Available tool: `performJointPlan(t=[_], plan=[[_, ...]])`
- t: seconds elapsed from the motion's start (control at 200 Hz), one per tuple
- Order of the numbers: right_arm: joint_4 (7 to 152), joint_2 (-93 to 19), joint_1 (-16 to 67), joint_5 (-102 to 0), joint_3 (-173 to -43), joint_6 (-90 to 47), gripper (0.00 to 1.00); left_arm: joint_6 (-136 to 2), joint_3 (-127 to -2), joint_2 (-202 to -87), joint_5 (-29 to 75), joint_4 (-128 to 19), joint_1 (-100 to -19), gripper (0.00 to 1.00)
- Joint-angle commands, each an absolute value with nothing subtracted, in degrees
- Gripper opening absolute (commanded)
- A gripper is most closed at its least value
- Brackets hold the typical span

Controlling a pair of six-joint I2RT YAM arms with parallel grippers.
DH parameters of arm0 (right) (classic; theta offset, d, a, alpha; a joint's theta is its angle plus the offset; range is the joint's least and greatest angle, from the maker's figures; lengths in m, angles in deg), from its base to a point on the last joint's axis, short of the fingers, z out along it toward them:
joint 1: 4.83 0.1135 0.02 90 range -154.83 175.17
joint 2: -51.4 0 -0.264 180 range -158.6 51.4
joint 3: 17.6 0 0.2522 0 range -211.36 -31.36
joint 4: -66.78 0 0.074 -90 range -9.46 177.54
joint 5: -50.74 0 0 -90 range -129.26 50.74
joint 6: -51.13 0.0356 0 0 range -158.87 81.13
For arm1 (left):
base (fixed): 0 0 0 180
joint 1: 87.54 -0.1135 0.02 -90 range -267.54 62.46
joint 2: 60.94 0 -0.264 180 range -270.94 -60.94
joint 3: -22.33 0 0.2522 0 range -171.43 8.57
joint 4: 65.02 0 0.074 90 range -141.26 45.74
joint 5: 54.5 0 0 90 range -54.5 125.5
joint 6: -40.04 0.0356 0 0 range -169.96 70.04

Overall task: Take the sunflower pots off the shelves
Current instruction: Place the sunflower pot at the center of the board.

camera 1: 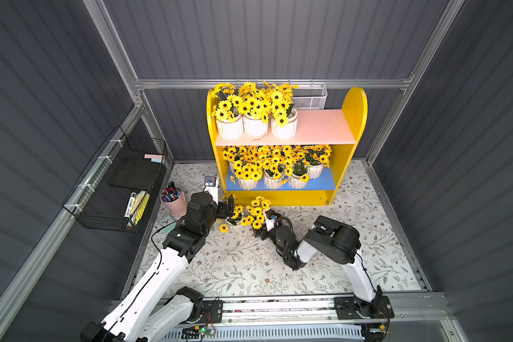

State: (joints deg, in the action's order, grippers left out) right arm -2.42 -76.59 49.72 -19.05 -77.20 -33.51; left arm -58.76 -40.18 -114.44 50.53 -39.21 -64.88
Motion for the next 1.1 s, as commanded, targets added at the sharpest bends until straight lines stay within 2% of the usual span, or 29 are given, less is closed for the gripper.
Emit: performJointPlan(t=[0.0,0.095,0.115,0.125,0.215,0.305,0.34,0.355,0.86,1.096], plan=[[-0.5,-80.7,50.5,-17.6,-77.6,-31.1,0.00,-58.6,-39.6,-113.7,49.4,-40.7,-65.0,0.99],[-0.5,-80.7,50.9,-17.1,-77.5,-31.8,0.09,-58.6,-39.7,-113.9,49.1,-40.6,-65.0,0.99],[-0.6,-80.5,51.0,-16.8,-77.3,-31.6,0.14,-58.6,-39.7,-113.9,49.0,-40.6,-65.0,1.00],[-0.6,-80.4,51.0,-16.7,-77.3,-31.5,0.21,-58.6,-39.7,-113.9,49.0,-40.6,-65.0,0.99],[-0.5,-80.9,51.5,-17.0,-77.8,-33.2,0.41,-58.8,-39.8,-114.2,48.8,-40.6,-65.0,0.99],[-0.6,-81.4,52.5,-16.4,-78.7,-34.6,0.70,-58.9,-39.8,-114.4,48.5,-40.6,-65.0,0.99],[-0.5,-81.4,53.1,-15.5,-78.9,-35.8,0.93,-58.9,-39.9,-114.6,48.4,-40.6,-65.0,0.99],[-0.5,-81.4,53.4,-14.9,-79.1,-35.9,0.98,-58.9,-39.9,-114.6,48.4,-40.6,-65.0,1.00],[2.2,-73.0,54.0,-16.3,-72.7,-34.3,0.99,-57.9,-39.9,-115.0,45.1,-40.7,-64.9,1.00],[4.8,-69.7,54.0,-21.5,-70.6,-34.0,0.99,-57.5,-40.3,-114.9,44.4,-40.3,-64.9,0.99]])
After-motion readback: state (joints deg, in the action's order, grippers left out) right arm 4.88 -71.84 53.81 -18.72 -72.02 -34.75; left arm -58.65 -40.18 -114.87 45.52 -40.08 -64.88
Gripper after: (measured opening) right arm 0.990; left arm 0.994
